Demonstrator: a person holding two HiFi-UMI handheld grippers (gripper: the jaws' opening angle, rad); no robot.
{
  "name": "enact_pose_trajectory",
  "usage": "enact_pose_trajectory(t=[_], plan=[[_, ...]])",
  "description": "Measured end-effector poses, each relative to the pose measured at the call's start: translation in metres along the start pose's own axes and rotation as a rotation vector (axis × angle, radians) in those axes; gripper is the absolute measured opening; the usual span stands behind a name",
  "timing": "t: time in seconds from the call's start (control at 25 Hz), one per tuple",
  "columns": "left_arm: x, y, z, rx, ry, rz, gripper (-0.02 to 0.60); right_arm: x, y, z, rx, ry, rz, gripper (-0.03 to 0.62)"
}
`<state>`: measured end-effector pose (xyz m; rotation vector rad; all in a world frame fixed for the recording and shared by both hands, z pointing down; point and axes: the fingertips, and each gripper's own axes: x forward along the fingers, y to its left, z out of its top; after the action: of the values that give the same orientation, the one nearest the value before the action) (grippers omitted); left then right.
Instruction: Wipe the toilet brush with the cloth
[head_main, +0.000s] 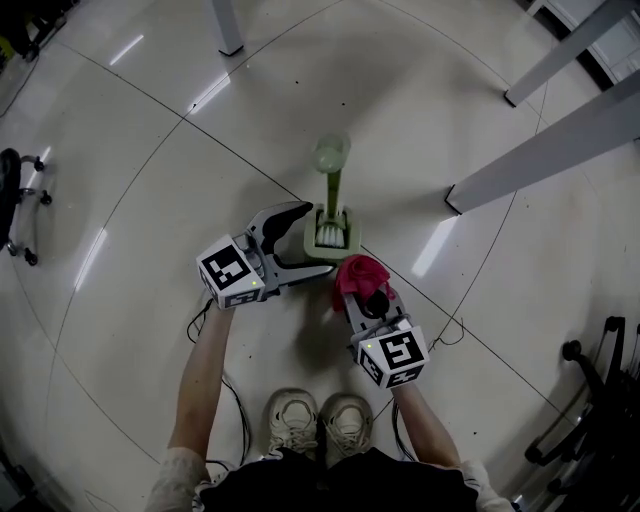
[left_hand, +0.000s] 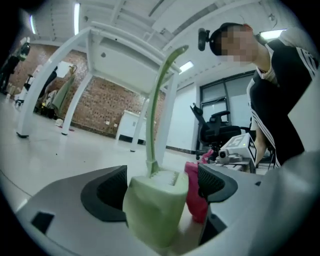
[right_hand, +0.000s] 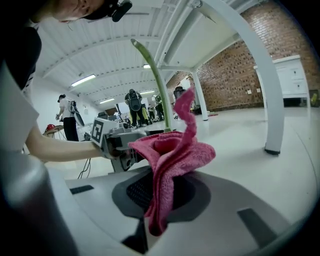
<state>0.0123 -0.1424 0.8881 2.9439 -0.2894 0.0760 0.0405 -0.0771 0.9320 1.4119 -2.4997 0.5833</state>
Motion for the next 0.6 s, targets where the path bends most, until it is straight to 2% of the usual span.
enact_pose_trajectory(t=[0.16,0.28,0.44,0.6], plan=[[-0.006,-0.013,-0.005,-0.030,-0.021,0.019,0.425,0.015,-0.030,0.014,-0.052,-0.015,-0.051,0.031],[-0.009,-0.031,-0.007,-0.048,-0.022,0.000,0.425,0.032,-0.060,0.029,-0.099,-0.028,-0.077,0.031],[-0.007,-0.043,-0.007,-0.082,-0.065,0.016,0.425,0.057,-0.085,0.051,-0.149,-0.061,-0.045,0.032],[-0.007,-0.042,-0.005,-0.105,-0.091,0.042,0.425,0.071,-0.093,0.060,-0.180,-0.052,0.045,0.032]])
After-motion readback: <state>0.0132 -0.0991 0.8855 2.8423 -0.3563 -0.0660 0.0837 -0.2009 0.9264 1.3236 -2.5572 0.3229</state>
